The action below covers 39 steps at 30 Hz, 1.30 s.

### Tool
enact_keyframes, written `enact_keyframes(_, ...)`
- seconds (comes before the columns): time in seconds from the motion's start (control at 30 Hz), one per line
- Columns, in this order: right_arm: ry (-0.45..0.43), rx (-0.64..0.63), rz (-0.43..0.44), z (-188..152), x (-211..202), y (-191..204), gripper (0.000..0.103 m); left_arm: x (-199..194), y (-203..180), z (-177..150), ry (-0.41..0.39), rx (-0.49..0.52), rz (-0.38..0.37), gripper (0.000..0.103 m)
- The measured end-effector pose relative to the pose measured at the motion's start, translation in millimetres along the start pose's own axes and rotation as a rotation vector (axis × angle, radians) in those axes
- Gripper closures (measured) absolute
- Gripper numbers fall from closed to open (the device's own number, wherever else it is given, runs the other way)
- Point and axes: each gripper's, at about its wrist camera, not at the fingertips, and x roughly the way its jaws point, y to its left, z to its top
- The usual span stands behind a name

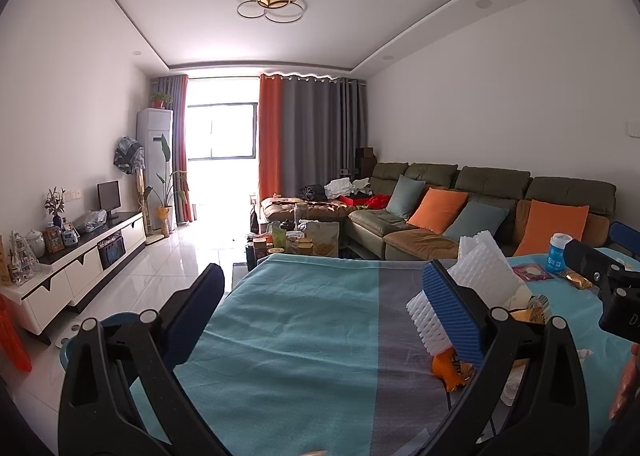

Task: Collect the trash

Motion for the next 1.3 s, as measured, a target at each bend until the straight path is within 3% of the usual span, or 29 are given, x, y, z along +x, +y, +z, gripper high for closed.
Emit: enact_keyframes(1.3,0.005,0.004,0.011,-0.6,-0.7,0.8,0.007,6.7,0.6,-3.3,0.021,-0.002,-0.007,0.006)
